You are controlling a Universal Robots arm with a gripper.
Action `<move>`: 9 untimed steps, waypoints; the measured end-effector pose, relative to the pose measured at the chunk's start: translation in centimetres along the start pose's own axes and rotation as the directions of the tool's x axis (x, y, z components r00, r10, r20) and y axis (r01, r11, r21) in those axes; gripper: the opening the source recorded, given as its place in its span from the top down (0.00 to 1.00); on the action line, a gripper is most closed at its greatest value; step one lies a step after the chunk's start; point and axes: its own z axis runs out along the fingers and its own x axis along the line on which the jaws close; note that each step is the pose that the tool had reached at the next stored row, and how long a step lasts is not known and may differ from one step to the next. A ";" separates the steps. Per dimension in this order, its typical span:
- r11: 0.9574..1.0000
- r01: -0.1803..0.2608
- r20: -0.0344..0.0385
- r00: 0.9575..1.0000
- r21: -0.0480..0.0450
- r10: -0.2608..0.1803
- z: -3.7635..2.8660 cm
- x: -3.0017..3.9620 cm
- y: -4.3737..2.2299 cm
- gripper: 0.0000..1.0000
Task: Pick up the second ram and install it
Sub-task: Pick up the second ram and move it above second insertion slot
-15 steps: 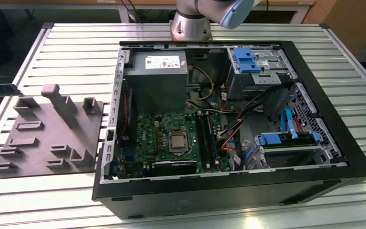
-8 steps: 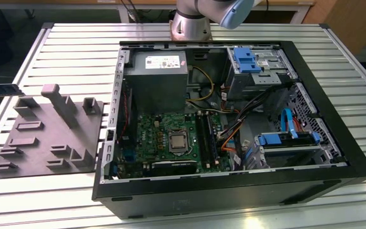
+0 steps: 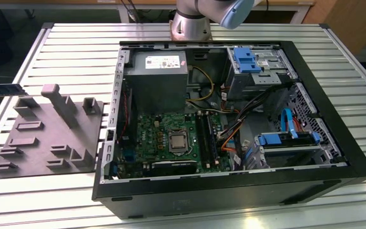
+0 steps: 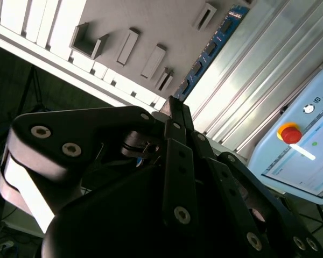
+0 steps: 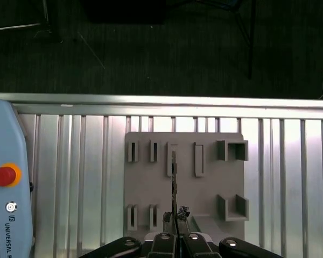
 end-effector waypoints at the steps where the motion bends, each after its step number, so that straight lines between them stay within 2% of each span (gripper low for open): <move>1: 1.000 0.000 0.000 1.000 0.000 0.000 0.00 0.00 -0.07 0.88; 9: 1.000 0.000 0.000 1.000 0.000 0.000 -0.04 0.00 -0.70 0.88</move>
